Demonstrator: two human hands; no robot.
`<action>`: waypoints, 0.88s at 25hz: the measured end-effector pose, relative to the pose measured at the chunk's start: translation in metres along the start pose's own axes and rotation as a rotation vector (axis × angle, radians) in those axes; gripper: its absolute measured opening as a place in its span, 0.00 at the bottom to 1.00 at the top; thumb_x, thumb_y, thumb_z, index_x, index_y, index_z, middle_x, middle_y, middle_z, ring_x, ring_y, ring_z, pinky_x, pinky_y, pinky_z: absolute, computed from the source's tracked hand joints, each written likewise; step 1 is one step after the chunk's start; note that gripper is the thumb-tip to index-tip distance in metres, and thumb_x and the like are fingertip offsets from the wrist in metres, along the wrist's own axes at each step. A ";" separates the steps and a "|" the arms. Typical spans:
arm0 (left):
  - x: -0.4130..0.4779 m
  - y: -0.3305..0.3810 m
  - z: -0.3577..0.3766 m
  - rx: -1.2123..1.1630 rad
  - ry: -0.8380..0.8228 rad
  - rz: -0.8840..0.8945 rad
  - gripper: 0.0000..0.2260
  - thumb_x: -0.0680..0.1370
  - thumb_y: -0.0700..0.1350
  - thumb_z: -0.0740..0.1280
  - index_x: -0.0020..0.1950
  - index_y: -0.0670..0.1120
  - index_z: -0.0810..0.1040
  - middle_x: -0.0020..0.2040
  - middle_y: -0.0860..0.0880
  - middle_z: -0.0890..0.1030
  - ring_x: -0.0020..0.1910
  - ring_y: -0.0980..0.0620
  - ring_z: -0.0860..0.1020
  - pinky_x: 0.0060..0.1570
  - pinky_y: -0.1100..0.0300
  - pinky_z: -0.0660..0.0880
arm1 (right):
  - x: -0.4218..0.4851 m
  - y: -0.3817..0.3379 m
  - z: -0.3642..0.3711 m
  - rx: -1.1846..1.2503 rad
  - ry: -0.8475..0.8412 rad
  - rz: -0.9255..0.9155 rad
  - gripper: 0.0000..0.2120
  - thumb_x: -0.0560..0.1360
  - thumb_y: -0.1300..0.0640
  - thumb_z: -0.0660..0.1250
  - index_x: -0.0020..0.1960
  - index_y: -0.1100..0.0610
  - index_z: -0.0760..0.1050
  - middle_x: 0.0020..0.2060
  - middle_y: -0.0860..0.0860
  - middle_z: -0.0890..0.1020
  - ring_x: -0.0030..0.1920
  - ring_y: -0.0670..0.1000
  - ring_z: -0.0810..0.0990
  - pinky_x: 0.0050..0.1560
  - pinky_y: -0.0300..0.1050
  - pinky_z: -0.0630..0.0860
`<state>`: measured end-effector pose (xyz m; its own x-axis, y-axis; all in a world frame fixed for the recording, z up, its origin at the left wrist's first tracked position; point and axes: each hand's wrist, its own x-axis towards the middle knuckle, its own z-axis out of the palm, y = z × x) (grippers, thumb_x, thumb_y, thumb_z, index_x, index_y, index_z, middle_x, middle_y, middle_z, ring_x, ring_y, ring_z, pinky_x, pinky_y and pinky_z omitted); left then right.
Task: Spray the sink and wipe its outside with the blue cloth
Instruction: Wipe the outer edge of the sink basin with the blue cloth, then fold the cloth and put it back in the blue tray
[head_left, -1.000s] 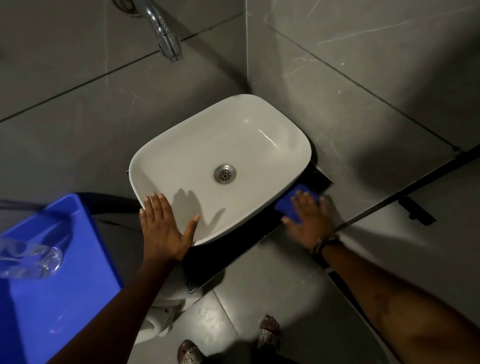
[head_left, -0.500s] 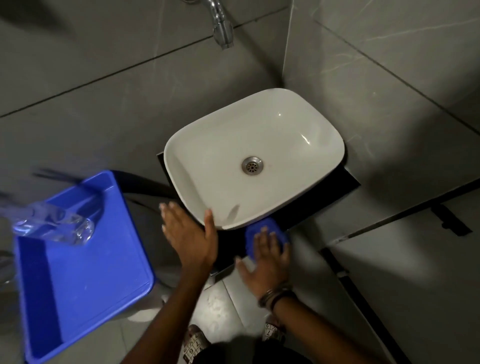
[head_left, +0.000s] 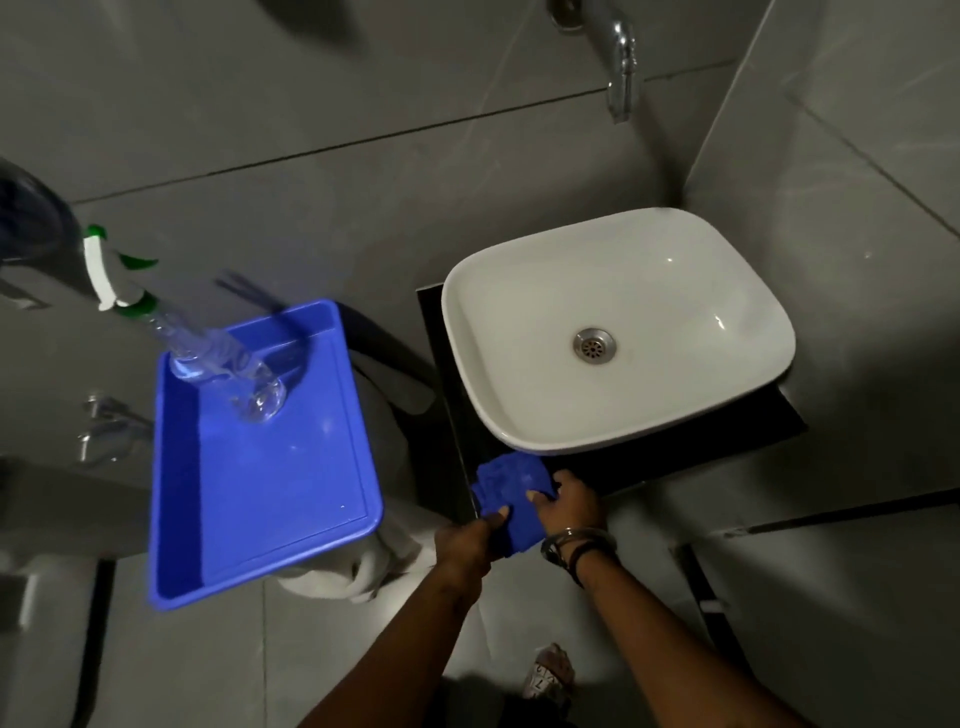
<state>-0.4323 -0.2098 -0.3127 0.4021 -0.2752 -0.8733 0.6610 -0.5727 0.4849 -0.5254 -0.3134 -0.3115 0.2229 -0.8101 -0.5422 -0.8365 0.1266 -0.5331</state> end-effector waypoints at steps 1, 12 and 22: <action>-0.001 0.000 0.000 -0.013 0.015 -0.002 0.21 0.69 0.45 0.79 0.57 0.37 0.79 0.52 0.39 0.84 0.45 0.44 0.82 0.34 0.58 0.73 | 0.000 -0.001 0.004 0.063 -0.021 0.037 0.09 0.71 0.54 0.71 0.46 0.60 0.77 0.47 0.61 0.83 0.49 0.60 0.82 0.51 0.53 0.80; -0.025 0.057 -0.169 -0.110 -0.040 0.160 0.05 0.73 0.37 0.74 0.38 0.42 0.79 0.34 0.43 0.84 0.31 0.48 0.81 0.30 0.59 0.79 | -0.063 -0.123 0.072 0.614 -0.312 0.160 0.14 0.66 0.70 0.74 0.30 0.61 0.71 0.29 0.55 0.76 0.29 0.51 0.75 0.25 0.34 0.74; 0.044 0.091 -0.304 0.775 0.410 0.341 0.11 0.74 0.50 0.71 0.46 0.43 0.77 0.47 0.42 0.80 0.49 0.41 0.80 0.42 0.54 0.73 | -0.084 -0.232 0.226 -0.126 -0.100 -0.090 0.08 0.71 0.59 0.66 0.35 0.62 0.76 0.42 0.63 0.81 0.44 0.61 0.80 0.40 0.46 0.72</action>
<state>-0.1621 -0.0394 -0.2922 0.7853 -0.3141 -0.5335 -0.0806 -0.9062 0.4150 -0.2366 -0.1456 -0.2891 0.3434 -0.7532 -0.5611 -0.8654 -0.0217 -0.5006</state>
